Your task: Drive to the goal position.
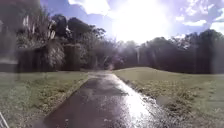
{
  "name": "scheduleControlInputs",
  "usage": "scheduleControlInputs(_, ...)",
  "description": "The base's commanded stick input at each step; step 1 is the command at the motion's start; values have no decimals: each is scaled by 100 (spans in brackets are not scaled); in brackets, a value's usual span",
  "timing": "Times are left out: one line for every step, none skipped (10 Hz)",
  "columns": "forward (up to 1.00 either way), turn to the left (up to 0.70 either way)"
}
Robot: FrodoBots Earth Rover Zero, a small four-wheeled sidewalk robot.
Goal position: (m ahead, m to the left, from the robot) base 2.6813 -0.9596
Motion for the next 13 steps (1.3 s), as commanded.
scheduleControlInputs(70, 0)
scheduleControlInputs(70, 0)
scheduleControlInputs(70, 0)
scheduleControlInputs(70, 0)
scheduleControlInputs(70, 0)
scheduleControlInputs(50, 0)
scheduleControlInputs(24, 0)
scheduleControlInputs(0, 0)
scheduleControlInputs(0, 0)
scheduleControlInputs(0, 0)
scheduleControlInputs(0, 0)
scheduleControlInputs(0, 0)
scheduleControlInputs(0, 0)
